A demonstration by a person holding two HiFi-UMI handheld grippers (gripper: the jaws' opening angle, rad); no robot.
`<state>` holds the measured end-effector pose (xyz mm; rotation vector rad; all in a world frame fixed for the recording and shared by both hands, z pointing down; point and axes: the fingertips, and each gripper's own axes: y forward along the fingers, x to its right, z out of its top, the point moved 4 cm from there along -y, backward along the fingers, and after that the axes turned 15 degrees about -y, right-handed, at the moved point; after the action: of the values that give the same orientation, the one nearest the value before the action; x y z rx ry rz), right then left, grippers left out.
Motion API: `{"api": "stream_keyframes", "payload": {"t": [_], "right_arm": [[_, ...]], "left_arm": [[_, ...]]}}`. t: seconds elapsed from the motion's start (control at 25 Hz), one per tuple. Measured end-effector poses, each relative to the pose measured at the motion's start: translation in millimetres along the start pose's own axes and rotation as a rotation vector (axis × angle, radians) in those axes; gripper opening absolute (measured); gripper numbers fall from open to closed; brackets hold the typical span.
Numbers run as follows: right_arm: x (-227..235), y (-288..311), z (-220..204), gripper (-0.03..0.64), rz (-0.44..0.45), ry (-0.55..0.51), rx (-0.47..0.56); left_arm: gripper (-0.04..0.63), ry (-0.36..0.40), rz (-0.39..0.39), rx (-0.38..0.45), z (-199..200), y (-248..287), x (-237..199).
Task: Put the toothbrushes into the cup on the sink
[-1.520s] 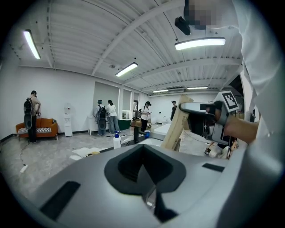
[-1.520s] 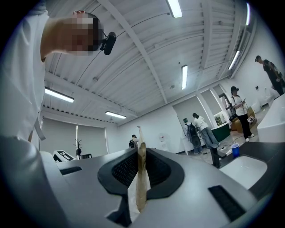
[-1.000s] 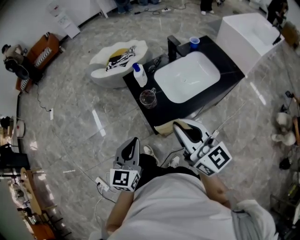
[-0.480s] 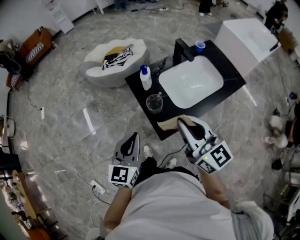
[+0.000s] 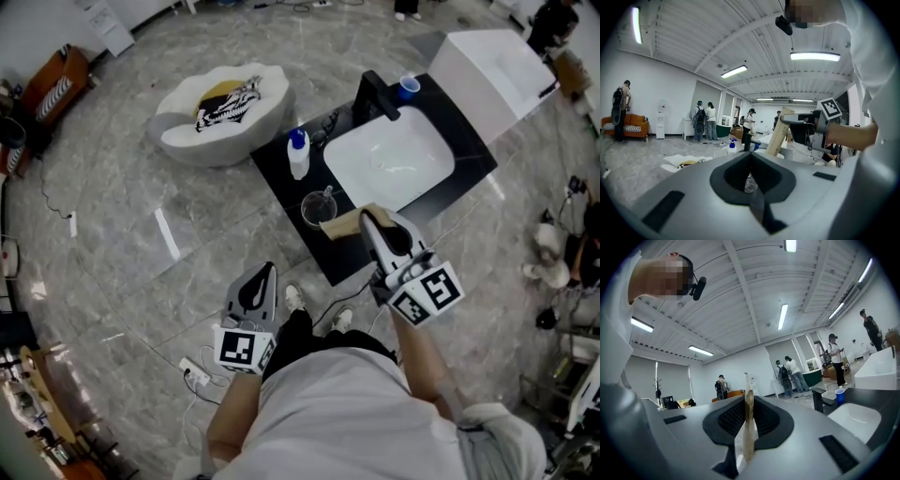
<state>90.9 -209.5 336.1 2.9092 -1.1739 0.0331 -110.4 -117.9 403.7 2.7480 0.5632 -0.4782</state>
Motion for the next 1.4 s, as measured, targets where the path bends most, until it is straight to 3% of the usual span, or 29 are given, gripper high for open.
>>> {"api": "stream_keyframes", "payload": {"t": [0.48,0.8,1.4], "right_arm": [[31.6,44.0,-41.3,0.055,-0.101,0.024,-0.058],[34.3,63.0,-77.0,0.055,-0.123,0.039,-0.126],[36.4,77.1,-138.2,0.055,-0.195,0.183,-0.147]], "left_arm": [[0.002,-0.068,-0.06,-0.036,-0.7,34.2,-26.2],[0.002,-0.109,-0.108,-0.048,-12.7,55.7,-42.0],[0.002,-0.145,-0.143,-0.137,-40.5,73.0,-68.1]]}}
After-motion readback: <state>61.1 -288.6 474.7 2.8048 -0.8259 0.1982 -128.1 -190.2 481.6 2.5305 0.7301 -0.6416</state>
